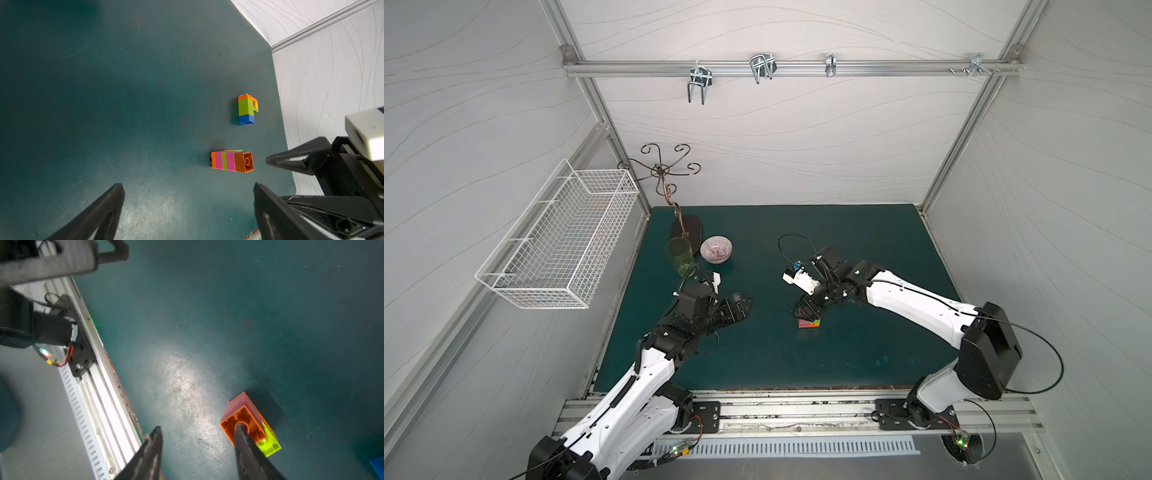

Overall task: Assemble the letter p with lego
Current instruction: Pick up the lego brick from the center of the board.

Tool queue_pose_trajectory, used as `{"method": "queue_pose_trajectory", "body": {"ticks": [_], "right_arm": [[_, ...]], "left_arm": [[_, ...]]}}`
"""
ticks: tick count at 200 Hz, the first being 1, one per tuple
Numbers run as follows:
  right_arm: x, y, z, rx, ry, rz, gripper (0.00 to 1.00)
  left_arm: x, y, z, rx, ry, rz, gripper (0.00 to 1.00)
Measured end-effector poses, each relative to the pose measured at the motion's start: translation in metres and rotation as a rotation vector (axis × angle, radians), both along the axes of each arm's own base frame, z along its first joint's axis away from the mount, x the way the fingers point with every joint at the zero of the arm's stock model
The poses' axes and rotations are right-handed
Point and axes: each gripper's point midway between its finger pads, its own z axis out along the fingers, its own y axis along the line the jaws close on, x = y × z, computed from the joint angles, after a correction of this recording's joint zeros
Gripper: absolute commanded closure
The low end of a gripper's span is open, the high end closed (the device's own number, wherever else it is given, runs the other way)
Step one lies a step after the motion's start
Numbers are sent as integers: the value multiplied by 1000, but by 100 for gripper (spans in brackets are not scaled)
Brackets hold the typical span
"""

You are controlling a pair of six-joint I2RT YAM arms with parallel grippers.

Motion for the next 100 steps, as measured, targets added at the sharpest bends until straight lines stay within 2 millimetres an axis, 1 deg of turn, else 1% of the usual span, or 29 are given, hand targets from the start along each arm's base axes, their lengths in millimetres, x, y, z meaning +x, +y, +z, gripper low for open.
{"method": "queue_pose_trajectory", "body": {"ticks": [13, 24, 53, 100], "right_arm": [[-1, 1, -2, -5, -13, 34, 47], [0, 1, -7, -20, -19, 50, 45], [4, -3, -25, -82, -26, 70, 42], [8, -8, -35, -129, -49, 83, 45]], "left_arm": [[0, 0, 1, -5, -1, -1, 1], [1, -1, 1, -9, -2, -2, 1], [1, -1, 1, -12, 1, -3, 1], [2, -2, 0, -14, 4, -6, 1]]}}
